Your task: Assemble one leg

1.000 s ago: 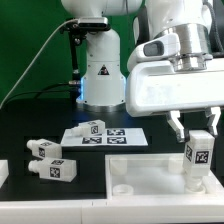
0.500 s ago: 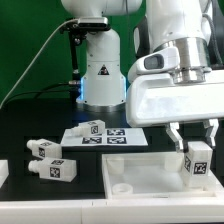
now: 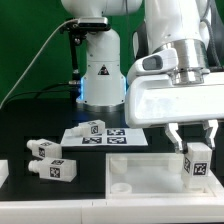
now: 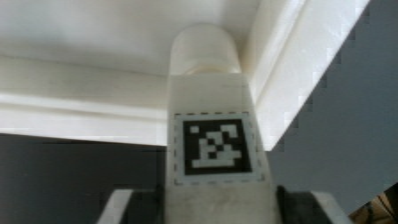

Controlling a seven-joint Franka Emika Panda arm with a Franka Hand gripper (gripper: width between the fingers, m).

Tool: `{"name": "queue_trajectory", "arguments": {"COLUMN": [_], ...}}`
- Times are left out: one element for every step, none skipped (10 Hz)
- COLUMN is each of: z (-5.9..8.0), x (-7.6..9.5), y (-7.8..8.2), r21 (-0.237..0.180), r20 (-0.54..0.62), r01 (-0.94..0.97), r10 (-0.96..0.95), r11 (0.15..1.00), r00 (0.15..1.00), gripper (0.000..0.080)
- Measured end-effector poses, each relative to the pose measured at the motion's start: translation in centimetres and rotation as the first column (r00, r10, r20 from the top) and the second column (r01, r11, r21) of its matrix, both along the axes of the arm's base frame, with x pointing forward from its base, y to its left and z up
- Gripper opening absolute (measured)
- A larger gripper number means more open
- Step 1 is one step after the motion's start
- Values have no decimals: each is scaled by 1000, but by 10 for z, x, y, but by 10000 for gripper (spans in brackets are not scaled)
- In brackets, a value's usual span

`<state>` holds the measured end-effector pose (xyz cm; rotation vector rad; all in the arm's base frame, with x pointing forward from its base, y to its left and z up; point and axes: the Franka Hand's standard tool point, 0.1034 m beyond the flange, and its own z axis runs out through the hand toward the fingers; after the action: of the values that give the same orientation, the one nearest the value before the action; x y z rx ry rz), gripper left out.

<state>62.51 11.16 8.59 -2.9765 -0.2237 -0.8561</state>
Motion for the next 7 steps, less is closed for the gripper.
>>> {"name": "queue_trajectory", "arguments": {"z": [0,1,13,10,11,13,9], "x": [0,-4,3,3,6,14,16], "y": [0,-1,1,2,4,3,-1], "r21": [0,6,12,13,16,15,9], "r20": [-6,-101,-101,-173,-293,-339,-412], "r01": [1,12,12,14,16,17,15], "r10": [-1,-11,-10,-11,-11,-10,-10], "r11": [1000,1000,1000,1000,1000,1000,1000], "r00": [1000,995,995,985,956,941,911], "gripper": [356,553,626,626,646,646,649]}}
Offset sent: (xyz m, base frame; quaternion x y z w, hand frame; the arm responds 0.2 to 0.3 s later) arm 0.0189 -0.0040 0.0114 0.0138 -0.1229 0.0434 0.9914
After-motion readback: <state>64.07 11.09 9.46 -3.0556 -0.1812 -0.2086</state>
